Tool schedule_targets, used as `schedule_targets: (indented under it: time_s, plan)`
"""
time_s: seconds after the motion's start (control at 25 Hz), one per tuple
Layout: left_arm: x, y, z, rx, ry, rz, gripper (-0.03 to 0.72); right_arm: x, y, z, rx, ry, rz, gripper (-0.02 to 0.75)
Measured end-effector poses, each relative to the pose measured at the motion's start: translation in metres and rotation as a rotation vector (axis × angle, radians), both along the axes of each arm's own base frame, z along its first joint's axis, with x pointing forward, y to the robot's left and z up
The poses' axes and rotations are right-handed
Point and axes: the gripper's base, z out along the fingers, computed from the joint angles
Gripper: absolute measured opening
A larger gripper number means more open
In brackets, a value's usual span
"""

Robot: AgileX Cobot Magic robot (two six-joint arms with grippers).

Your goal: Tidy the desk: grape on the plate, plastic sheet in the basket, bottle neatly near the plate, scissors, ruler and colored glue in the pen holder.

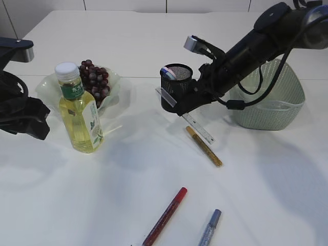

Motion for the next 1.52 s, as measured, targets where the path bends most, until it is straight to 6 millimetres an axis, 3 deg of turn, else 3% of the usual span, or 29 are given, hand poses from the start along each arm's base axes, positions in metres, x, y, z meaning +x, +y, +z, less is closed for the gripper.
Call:
schedule_targets:
  time_s: [0.44,1.08,1.52]
  plan:
    - [-0.001,0.0,0.0,-0.005,0.007,0.003,0.435,0.013,-0.008,0.02,0.263,-0.09,-0.067,0.272]
    - [-0.002,0.0,-0.001,-0.003,0.025,0.004,0.435,0.045,-0.009,0.046,0.48,-0.439,-0.309,0.271]
    - [-0.002,0.0,-0.001,-0.003,0.025,0.004,0.435,0.06,-0.017,0.053,0.454,-0.646,-0.424,0.271]
